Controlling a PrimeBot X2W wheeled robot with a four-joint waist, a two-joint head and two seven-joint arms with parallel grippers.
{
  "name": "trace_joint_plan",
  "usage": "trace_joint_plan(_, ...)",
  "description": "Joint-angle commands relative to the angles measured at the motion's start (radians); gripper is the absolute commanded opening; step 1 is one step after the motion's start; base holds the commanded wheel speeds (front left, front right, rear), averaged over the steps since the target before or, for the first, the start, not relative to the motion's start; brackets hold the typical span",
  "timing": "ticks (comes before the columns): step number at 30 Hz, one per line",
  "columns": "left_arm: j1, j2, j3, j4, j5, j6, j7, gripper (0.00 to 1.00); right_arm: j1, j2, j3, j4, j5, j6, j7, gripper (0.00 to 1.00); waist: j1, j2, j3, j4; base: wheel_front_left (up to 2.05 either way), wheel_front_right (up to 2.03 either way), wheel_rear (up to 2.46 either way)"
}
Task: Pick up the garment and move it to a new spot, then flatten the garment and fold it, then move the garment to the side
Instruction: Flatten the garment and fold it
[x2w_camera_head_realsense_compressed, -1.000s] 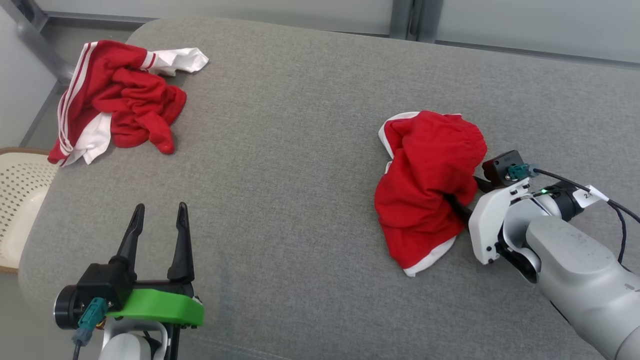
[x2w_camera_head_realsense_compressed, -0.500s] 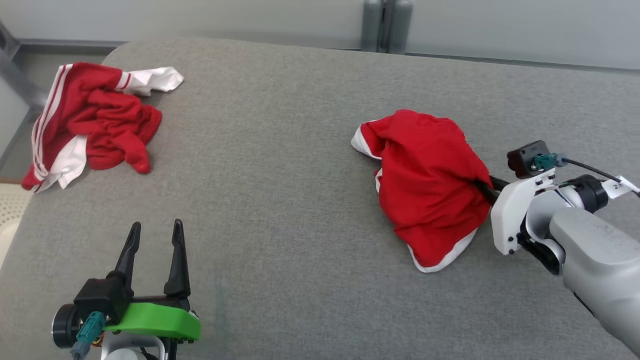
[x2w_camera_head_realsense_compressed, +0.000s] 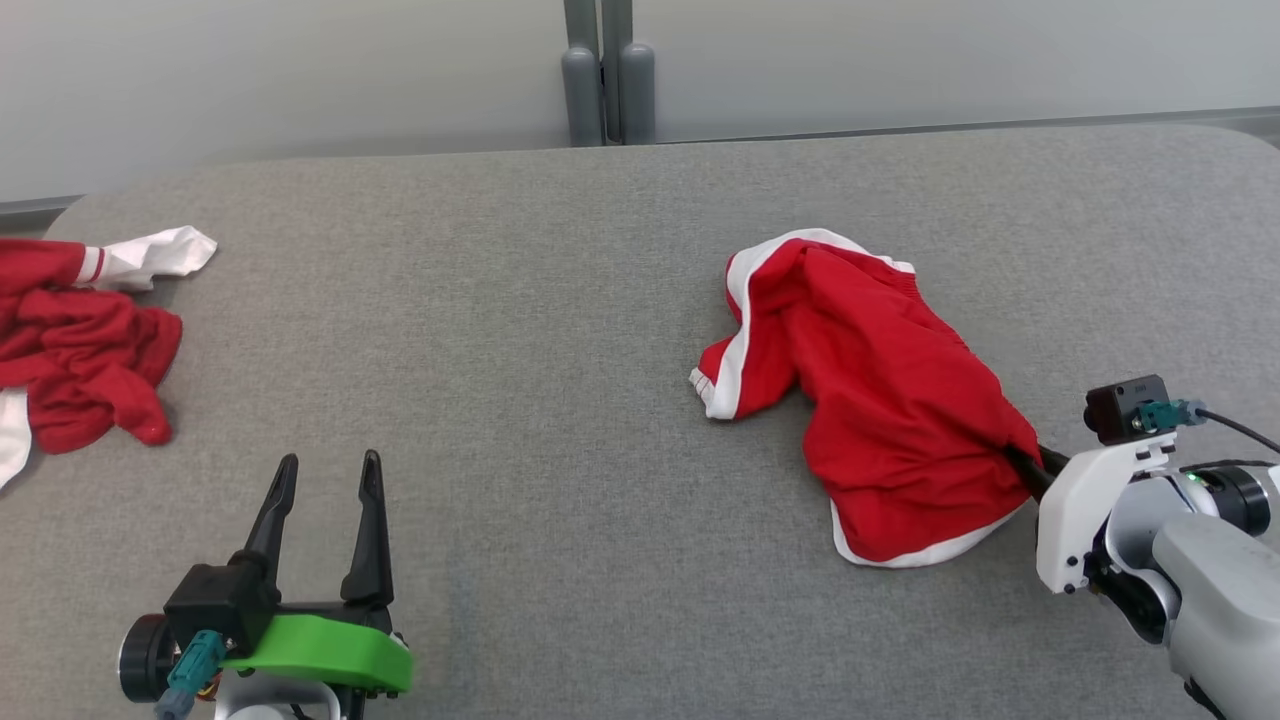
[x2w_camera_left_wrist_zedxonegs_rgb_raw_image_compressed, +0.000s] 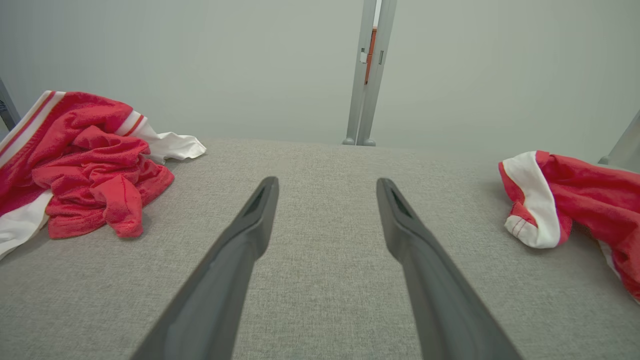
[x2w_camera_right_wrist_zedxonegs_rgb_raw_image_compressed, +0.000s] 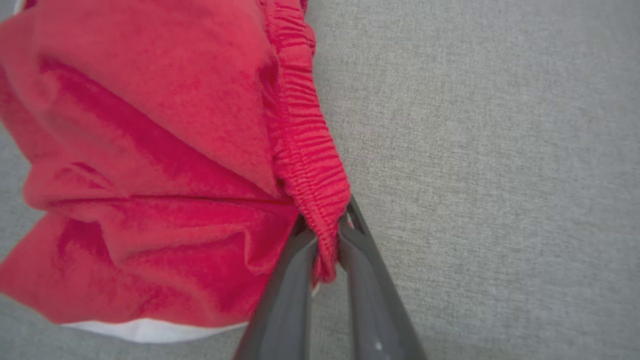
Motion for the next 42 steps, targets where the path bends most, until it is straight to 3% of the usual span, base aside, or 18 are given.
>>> trace_joint_plan(1, -0.001, 0.003, -0.002, 0.004, 0.0, 0.003, 0.0, 1.0, 0.015, 0.009, -0.016, 0.007, -0.01, -0.002, -0.011, 0.27, 0.0, 0.0, -0.003, -0.022, 0.0, 0.0, 0.0)
trace_joint_plan(2, -0.002, 0.003, -0.004, 0.005, 0.0, 0.003, 0.0, 1.0, 0.021, 0.014, -0.027, 0.012, -0.016, -0.002, -0.022, 0.54, 0.0, 0.0, -0.005, -0.025, 0.0, 0.0, 0.0)
trace_joint_plan(3, -0.003, 0.003, -0.005, 0.006, 0.001, 0.002, 0.0, 1.0, 0.028, 0.021, -0.043, 0.017, -0.025, -0.002, -0.034, 1.0, 0.0, 0.0, -0.005, -0.029, 0.0, 0.0, 0.0)
trace_joint_plan(13, -0.002, 0.003, -0.021, 0.009, -0.004, -0.002, 0.0, 1.0, 0.052, 0.061, -0.196, -0.031, -0.142, -0.002, -0.191, 1.0, 0.0, 0.0, -0.031, -0.069, 0.0, 0.0, 0.0)
trace_joint_plan(19, 0.001, 0.003, -0.054, 0.005, -0.022, -0.005, 0.0, 1.0, 0.123, 0.102, -0.361, -0.164, -0.257, -0.002, -0.237, 1.0, 0.0, 0.0, -0.032, -0.092, 0.0, 0.0, 0.0)
trace_joint_plan(26, -0.054, 0.008, -0.159, 0.037, -0.067, -0.009, 0.074, 1.0, 0.268, 0.204, -0.581, -0.368, -0.436, -0.002, -0.242, 1.0, 0.0, 0.0, -0.003, -0.134, 0.0, 0.0, 0.0)
trace_joint_plan(35, -0.102, 0.017, -0.231, 0.045, -0.114, -0.01, 0.102, 1.0, 0.335, 0.289, -0.653, -0.491, -0.545, -0.002, -0.242, 1.0, 0.0, 0.0, 0.034, -0.197, 0.0, 0.0, 0.0)
trace_joint_plan(42, -0.139, 0.034, -0.377, 0.059, -0.178, -0.009, 0.197, 1.0, 0.333, 0.304, -0.654, -0.513, -0.582, -0.002, -0.229, 1.0, 0.0, 0.0, 0.053, -0.232, 0.0, 0.0, 0.0)
